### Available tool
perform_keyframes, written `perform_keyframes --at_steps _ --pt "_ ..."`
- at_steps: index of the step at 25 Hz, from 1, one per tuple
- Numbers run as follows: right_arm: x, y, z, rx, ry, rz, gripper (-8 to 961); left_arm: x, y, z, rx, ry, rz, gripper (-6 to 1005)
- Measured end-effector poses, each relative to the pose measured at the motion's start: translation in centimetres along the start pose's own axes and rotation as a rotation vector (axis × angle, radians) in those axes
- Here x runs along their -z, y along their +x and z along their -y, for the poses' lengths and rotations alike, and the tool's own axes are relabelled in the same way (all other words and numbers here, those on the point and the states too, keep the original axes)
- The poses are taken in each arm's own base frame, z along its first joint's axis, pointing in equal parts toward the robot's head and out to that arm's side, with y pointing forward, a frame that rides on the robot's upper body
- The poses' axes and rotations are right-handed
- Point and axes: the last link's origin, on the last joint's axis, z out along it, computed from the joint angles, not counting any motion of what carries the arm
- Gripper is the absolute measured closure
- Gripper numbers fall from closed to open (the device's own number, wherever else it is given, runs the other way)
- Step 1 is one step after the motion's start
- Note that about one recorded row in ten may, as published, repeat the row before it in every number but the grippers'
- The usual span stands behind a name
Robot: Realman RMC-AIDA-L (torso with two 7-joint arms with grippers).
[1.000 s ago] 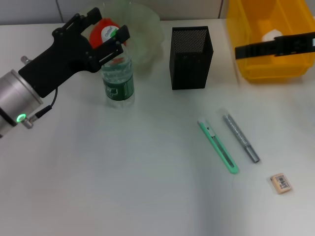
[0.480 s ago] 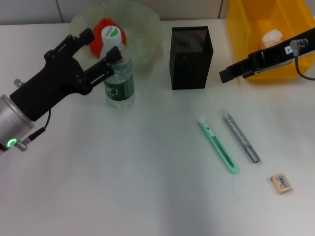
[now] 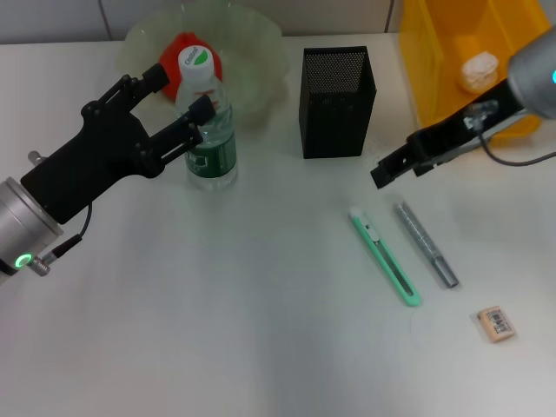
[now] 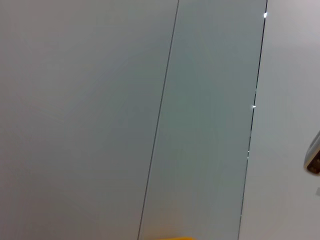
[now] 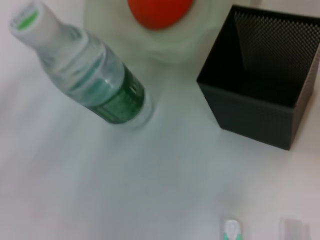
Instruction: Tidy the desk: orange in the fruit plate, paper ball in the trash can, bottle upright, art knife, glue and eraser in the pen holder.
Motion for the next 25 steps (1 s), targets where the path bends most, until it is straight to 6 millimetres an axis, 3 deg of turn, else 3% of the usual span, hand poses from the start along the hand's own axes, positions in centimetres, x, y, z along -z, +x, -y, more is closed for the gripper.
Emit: perform_keyframes --at_steps 11,25 --pt "-4.7 -2.0 -1.6 0.080 0.081 -0.112 269 -0.8 0.1 0.1 -0.004 -0.009 0.002 183" --pt "-7.0 -2.2 -2.8 0.146 0.211 -0.224 302 -1.0 0.1 0.3 -0.002 0.000 0.002 184"
